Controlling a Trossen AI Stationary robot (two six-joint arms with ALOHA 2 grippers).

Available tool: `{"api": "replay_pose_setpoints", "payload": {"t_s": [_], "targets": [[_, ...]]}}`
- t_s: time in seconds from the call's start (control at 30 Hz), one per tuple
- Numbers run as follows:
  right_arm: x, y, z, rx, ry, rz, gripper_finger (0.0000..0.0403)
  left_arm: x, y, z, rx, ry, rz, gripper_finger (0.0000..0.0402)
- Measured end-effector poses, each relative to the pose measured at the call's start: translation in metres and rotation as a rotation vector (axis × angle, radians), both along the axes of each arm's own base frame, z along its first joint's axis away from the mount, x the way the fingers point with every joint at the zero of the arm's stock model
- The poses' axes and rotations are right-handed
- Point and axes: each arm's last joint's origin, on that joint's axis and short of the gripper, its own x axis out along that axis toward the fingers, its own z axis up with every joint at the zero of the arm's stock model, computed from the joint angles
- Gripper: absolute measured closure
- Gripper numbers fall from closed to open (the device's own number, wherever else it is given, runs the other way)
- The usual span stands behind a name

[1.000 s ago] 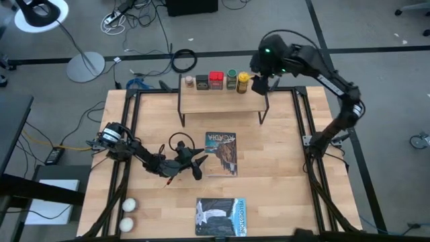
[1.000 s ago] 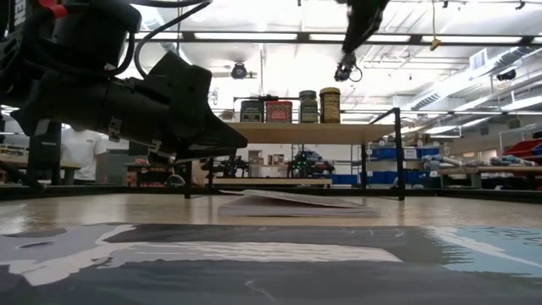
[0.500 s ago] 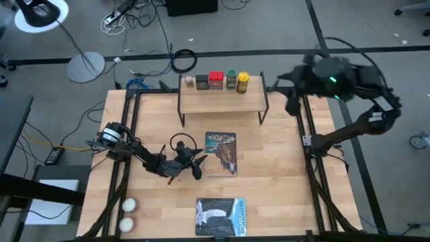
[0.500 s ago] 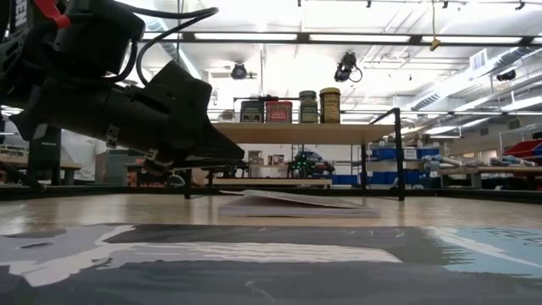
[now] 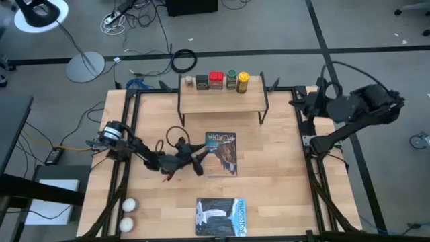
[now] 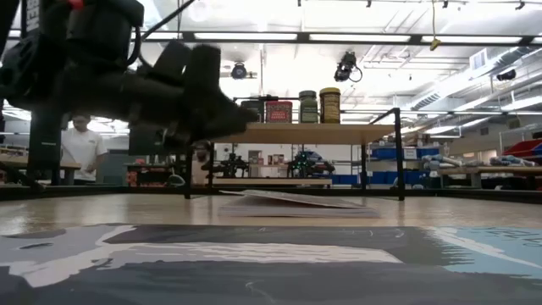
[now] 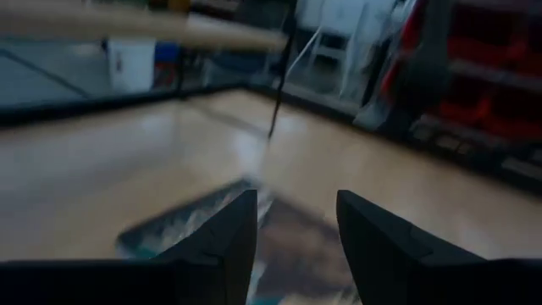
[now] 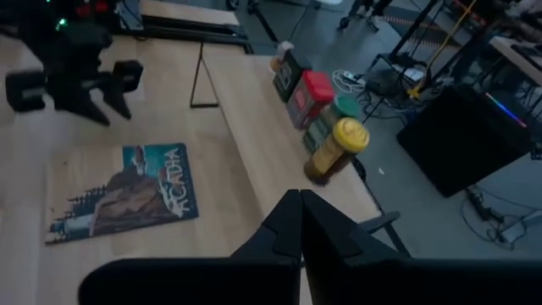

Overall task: Shelf spices
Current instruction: Put the yellow seasoning bottle on the shelf

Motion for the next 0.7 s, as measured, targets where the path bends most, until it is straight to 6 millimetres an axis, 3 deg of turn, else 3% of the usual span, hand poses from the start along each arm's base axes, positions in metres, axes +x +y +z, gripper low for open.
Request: {"api": "replay_pose_setpoints", "payload": {"t_s": [0.13, 0.33, 0.7], "targets": [[-0.005, 0.002, -0.024, 0.010, -0.023, 0.010, 0.0401, 0.005, 0.007, 0.016, 0.012, -0.110, -0.031, 0.0240], [0.000, 0.008, -0.062, -0.008, -0.143, 0.097, 0.0401, 0.022, 0.022, 0.046, 0.061, -0.137, -0.069, 0.0260], [0.021, 0.021, -0.119, -0.026, -0.409, 0.246, 0.0402, 0.051, 0.059, 0.117, 0.150, 0.023, -0.140, 0.0294]]}}
